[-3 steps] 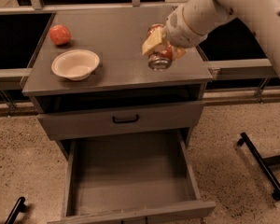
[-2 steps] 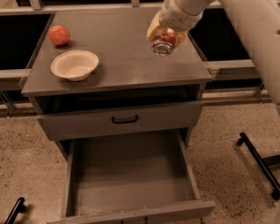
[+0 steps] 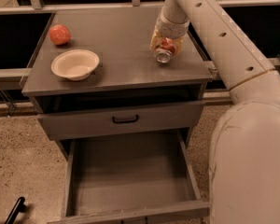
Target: Pick coke can from middle drawer and place on counter
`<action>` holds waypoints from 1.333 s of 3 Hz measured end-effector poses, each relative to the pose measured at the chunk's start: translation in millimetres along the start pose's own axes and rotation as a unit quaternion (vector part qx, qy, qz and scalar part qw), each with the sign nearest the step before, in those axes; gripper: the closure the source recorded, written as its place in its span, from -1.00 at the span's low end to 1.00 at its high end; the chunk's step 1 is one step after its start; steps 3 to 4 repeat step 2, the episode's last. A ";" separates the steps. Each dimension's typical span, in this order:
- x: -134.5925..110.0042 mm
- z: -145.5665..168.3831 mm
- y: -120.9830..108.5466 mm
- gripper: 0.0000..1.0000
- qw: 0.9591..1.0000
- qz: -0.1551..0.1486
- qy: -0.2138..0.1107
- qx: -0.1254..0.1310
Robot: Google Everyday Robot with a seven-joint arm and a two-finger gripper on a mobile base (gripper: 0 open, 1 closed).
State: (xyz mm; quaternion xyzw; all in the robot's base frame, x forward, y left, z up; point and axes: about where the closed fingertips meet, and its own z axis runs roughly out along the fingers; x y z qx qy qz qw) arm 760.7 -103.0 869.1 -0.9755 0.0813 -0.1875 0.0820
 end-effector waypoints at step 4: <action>1.6 0.4 -2.9 -1.00 1.000 -0.002 0.005 0.006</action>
Offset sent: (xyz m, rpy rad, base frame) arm 0.0017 0.0021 0.0008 0.0068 -0.0113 0.0043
